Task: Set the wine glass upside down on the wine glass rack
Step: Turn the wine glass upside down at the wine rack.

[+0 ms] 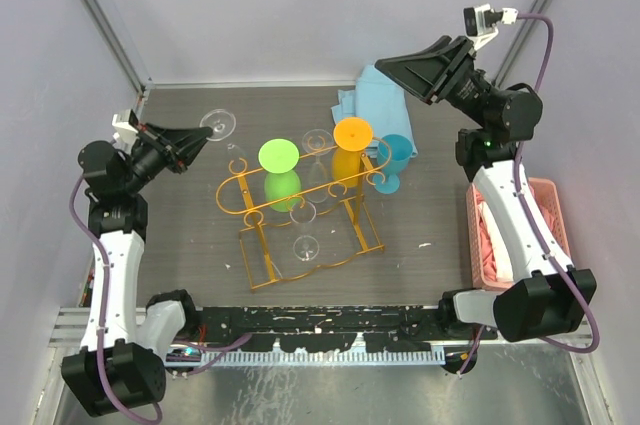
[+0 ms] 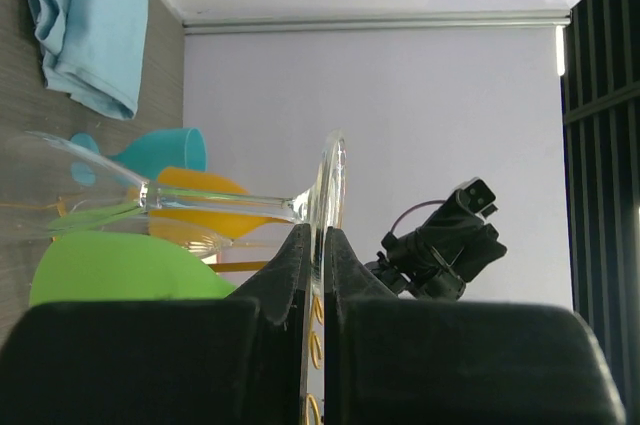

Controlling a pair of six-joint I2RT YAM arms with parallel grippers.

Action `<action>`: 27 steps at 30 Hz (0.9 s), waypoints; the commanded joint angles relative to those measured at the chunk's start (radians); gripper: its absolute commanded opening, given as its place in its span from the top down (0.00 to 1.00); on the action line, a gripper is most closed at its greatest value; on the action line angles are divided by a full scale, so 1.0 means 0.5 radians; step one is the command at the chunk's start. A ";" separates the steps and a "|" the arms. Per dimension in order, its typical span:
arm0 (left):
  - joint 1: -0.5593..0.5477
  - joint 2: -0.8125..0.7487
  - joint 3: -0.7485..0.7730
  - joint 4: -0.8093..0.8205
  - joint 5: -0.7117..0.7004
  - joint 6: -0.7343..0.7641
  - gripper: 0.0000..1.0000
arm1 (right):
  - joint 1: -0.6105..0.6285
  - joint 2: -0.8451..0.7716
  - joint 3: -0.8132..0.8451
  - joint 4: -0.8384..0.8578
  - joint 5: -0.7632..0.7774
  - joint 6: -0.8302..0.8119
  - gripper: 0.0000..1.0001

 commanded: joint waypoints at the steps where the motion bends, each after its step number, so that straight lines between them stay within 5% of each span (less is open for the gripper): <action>1: -0.026 -0.084 0.043 0.171 0.088 -0.013 1.00 | 0.012 -0.064 -0.016 -0.021 0.044 -0.068 0.53; 27: -0.176 -0.222 0.082 -0.166 0.111 0.213 1.00 | 0.018 -0.073 -0.005 -0.273 0.101 -0.223 0.53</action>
